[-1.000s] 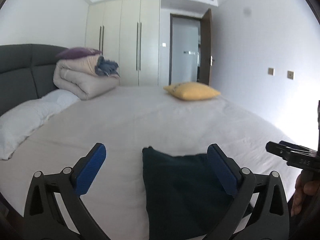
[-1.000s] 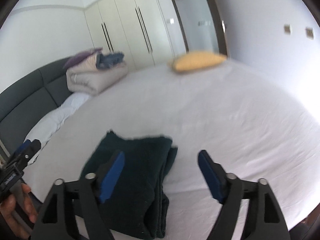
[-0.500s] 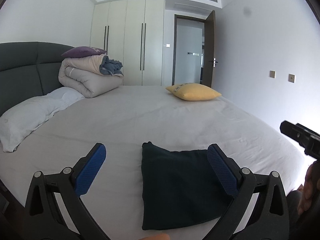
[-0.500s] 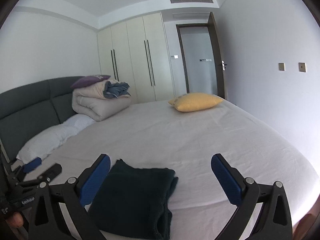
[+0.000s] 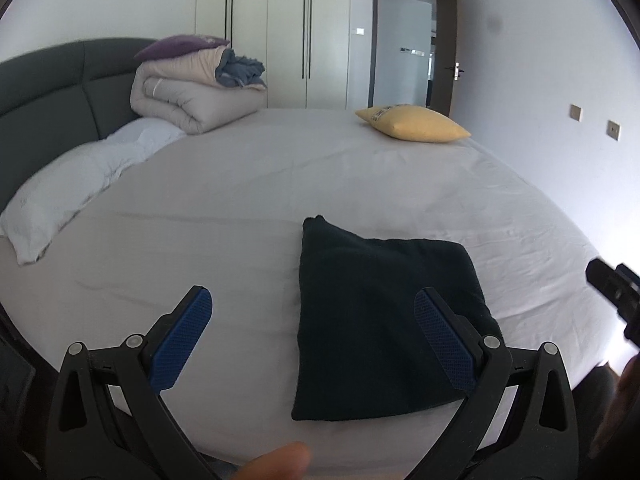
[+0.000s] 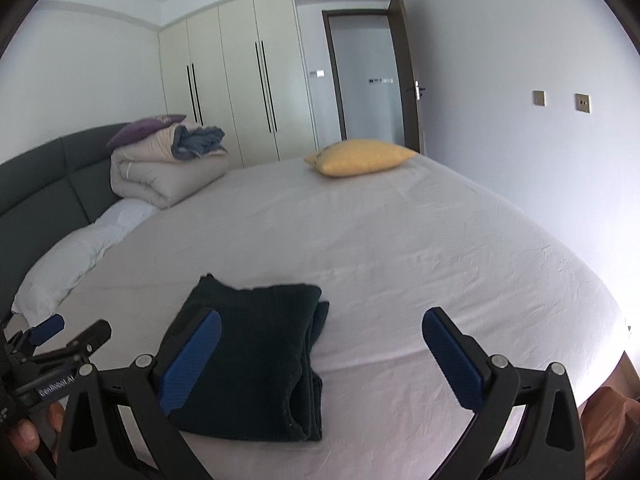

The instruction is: Fold small clothes

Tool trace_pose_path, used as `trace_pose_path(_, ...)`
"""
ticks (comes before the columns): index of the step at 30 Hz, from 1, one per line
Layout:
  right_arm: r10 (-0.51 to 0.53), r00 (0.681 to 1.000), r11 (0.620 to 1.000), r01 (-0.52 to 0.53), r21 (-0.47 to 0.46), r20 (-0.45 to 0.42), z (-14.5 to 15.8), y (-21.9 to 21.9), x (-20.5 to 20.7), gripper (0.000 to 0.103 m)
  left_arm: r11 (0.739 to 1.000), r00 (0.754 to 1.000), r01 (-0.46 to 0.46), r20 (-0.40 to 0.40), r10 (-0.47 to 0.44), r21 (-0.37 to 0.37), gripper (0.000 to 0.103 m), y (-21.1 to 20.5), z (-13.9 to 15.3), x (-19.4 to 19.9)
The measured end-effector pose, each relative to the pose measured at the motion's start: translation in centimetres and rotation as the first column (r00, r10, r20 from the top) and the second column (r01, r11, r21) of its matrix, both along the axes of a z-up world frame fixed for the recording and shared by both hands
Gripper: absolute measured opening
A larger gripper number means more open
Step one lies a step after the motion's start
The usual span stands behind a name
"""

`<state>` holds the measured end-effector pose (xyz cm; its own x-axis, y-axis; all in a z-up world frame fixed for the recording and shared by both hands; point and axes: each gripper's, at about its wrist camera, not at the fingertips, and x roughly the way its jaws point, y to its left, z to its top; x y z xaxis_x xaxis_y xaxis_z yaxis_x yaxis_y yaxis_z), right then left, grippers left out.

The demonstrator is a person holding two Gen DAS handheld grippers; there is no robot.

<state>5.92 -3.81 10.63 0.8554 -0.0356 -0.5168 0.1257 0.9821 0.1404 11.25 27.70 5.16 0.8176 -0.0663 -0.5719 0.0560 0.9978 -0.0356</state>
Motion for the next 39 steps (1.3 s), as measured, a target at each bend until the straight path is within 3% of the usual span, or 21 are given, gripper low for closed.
trace_pose_path(7,0.04,0.998,0.998,-0.042,-0.038,-0.049,-0.9,1.4,0.3,0.103,1.0,0.998,-0.007,-0.056,0.007,0.017,0.103,0.2,-1.7,0.7)
trace_pose_path(25,0.059,0.978,0.998,-0.064,-0.018,-0.198,-4.3,2.2,1.8,0.103,1.0,0.987,-0.015,-0.158,0.016,0.008,0.103,1.2,-5.2,2.6)
trace_pose_path(39,0.065,0.962,0.997,-0.072,-0.017,-0.265,-5.7,2.7,2.2,0.103,1.0,0.982,-0.017,-0.187,0.021,0.026,0.103,1.0,-6.9,3.2)
